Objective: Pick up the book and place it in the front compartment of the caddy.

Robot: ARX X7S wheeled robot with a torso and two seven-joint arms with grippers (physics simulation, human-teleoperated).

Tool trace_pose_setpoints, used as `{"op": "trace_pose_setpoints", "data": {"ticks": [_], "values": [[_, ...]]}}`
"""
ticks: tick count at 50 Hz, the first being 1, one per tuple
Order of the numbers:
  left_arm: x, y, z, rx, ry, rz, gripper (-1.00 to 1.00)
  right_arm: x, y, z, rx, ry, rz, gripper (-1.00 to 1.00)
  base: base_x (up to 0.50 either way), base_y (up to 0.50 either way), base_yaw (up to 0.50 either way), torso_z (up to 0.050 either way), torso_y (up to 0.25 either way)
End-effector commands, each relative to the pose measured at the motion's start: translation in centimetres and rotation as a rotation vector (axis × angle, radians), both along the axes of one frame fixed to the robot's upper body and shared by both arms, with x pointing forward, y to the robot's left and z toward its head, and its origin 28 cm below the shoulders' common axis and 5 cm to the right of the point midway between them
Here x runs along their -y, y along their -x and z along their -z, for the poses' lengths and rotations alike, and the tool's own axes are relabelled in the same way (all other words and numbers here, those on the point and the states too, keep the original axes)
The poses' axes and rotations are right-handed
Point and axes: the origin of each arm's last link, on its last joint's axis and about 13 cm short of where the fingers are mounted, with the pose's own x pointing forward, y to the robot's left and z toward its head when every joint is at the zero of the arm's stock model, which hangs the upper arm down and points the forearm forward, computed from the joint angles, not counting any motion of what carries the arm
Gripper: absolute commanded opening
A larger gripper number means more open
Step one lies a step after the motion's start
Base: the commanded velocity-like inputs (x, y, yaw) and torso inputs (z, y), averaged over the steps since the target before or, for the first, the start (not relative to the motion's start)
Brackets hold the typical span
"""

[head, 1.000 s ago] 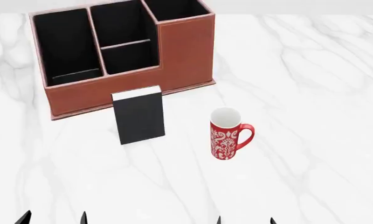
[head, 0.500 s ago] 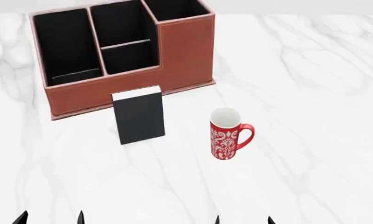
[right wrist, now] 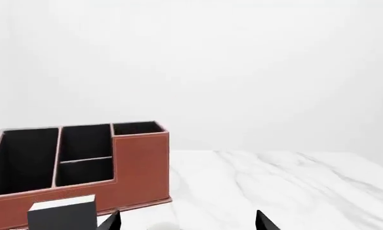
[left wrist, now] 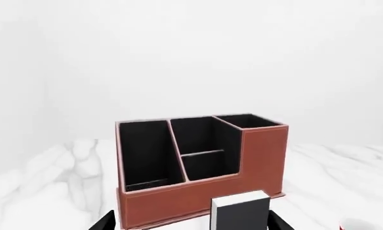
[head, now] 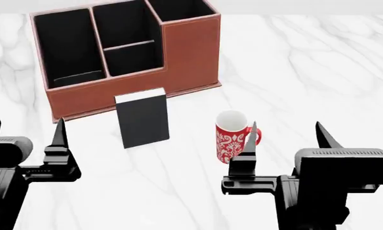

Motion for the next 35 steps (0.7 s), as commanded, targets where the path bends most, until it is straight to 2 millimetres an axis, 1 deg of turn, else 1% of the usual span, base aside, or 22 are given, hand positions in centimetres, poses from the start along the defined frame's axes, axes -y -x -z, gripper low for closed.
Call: {"op": "trace_pose_setpoints", "data": {"ticks": [1,3,4,5,6,11,12,14,21,35], "values": [[-0.7,-1.0,-6.5,0.161,-0.024,0.01,1.0,1.0,0.3,-7.1,0.174,0.06,0.015,1.0,0.0,0.0,0.0,0.0,0.0],[-1.0,-1.0,-7.2,0.187,-0.046,0.004,1.0,1.3,0.5,-8.1,0.198,0.065,0.017,1.0,0.0,0.0,0.0,0.0,0.0],[-1.3,-1.1,-7.9,0.2,-0.037,-0.005,1.0,1.6,0.7,-8.9,0.221,0.063,0.023,1.0,0.0,0.0,0.0,0.0,0.0],[-1.3,-1.1,-7.9,0.2,-0.037,-0.005,1.0,1.6,0.7,-9.0,0.221,0.063,0.023,1.0,0.0,0.0,0.0,0.0,0.0],[-1.6,-1.0,-8.6,0.223,-0.038,-0.018,1.0,1.9,1.0,-9.9,0.245,0.07,0.029,1.0,0.0,0.0,0.0,0.0,0.0],[-2.0,-0.5,-9.9,0.262,-0.029,-0.018,1.0,2.5,1.5,-11.6,0.297,0.059,0.041,1.0,0.0,0.0,0.0,0.0,0.0],[-2.3,-0.4,-10.3,0.277,-0.024,-0.032,1.0,2.8,1.8,-12.1,0.311,0.054,0.051,1.0,0.0,0.0,0.0,0.0,0.0],[-2.4,-0.2,-10.8,0.294,-0.025,-0.033,1.0,3.1,2.2,-12.7,0.331,0.051,0.062,1.0,0.0,0.0,0.0,0.0,0.0],[-2.7,0.4,-12.2,0.346,0.01,-0.049,1.0,3.7,2.8,-13.7,0.375,0.046,0.057,1.0,0.0,0.0,0.0,0.0,0.0],[-2.9,0.2,-11.7,0.342,0.006,-0.059,1.0,3.5,2.9,-13.5,0.388,0.039,0.042,1.0,0.0,0.0,0.0,0.0,0.0]]}}
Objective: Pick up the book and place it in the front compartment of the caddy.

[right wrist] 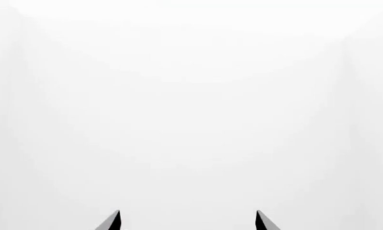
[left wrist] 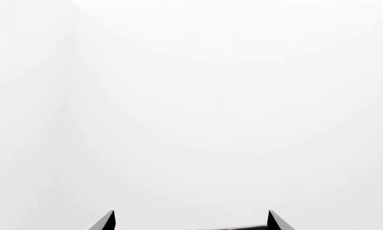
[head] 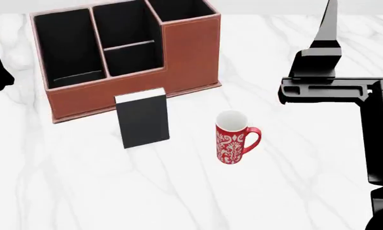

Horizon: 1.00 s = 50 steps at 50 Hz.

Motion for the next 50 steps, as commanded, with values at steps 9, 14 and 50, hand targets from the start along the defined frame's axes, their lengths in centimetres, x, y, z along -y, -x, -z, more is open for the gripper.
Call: {"op": "trace_pose_setpoints", "data": {"ticks": [9,14,50], "values": [[-0.39,0.13,-0.33,0.014,0.013,-0.005,1.0,0.1,0.47,-0.32,0.024,0.001,-0.032,1.0,0.0,0.33,0.0,0.0,0.0],[-0.47,0.01,-0.26,0.012,0.017,-0.004,1.0,0.08,0.48,-0.15,0.021,0.0,-0.036,1.0,0.0,0.5,0.0,0.0,0.0],[-0.56,-0.17,-0.09,0.003,0.011,-0.006,1.0,0.01,0.12,0.34,-0.005,0.005,-0.031,1.0,0.0,0.44,0.0,0.0,0.0]]}}
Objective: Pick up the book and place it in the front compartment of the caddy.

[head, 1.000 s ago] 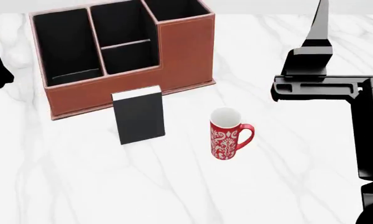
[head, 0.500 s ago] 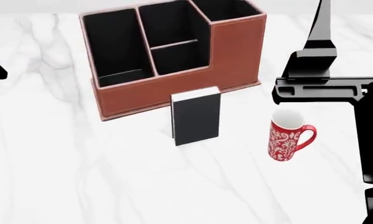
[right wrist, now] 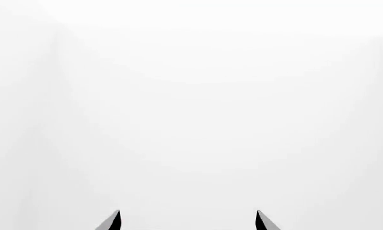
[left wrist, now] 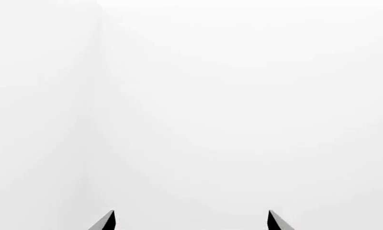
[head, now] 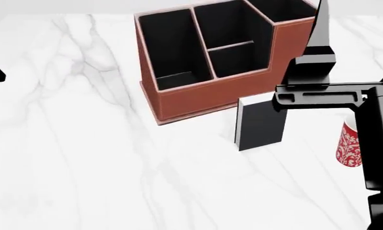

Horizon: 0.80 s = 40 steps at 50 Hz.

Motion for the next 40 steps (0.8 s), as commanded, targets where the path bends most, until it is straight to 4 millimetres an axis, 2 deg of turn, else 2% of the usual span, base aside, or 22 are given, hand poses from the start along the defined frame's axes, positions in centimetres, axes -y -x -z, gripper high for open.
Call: {"op": "trace_pose_setpoints", "data": {"ticks": [1,18,40], "values": [[0.11,0.0,0.04,-0.001,-0.001,0.009,1.0,0.06,-0.17,0.18,-0.013,0.003,0.02,1.0,0.0,0.0,0.0,0.0,0.0],[0.05,0.1,-0.04,-0.001,0.002,0.007,1.0,-0.11,-0.08,0.17,-0.013,0.017,0.005,1.0,0.04,0.0,0.0,0.0,0.0],[0.07,-0.03,0.25,-0.007,-0.006,0.005,1.0,0.03,0.1,0.33,-0.012,0.028,-0.002,1.0,0.5,0.0,0.0,0.0,0.0]]}}
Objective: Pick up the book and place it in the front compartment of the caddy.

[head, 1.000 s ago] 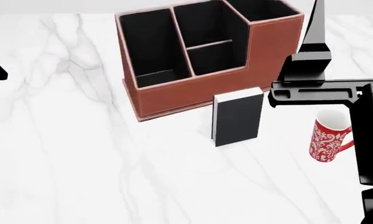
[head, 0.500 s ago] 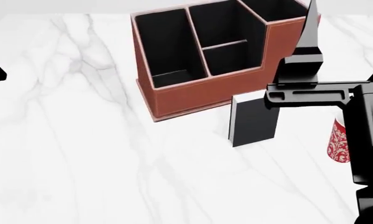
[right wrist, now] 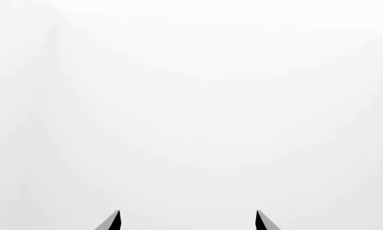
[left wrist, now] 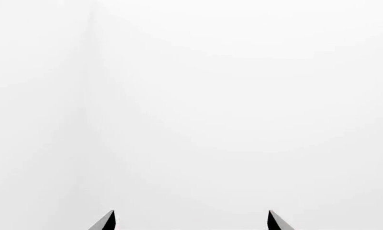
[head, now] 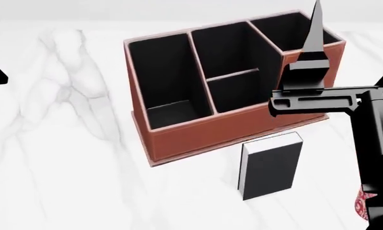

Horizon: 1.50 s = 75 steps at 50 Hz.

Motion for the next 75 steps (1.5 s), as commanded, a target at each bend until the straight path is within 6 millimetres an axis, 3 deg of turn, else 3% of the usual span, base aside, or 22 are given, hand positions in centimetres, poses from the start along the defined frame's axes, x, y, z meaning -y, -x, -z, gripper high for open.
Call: {"op": "trace_pose_setpoints", "data": {"ticks": [1,45,65,75], "values": [[-0.01,-0.07,0.07,-0.001,-0.004,0.0,1.0,0.06,0.1,0.08,0.001,0.005,-0.004,1.0,0.5,0.0,0.0,0.0,0.0],[0.04,-0.04,-0.02,-0.002,0.005,0.002,1.0,-0.05,-0.09,0.34,-0.006,0.011,-0.005,1.0,0.5,-0.05,0.0,0.0,0.002],[-0.1,-0.11,0.09,-0.003,0.008,0.0,1.0,-0.25,0.1,0.26,0.003,0.033,-0.011,1.0,0.0,0.0,0.0,0.0,0.001],[-0.07,-0.11,0.07,-0.002,0.007,-0.001,1.0,-0.14,0.05,0.37,0.001,0.034,-0.004,1.0,0.46,0.0,0.0,0.0,0.0]]}}
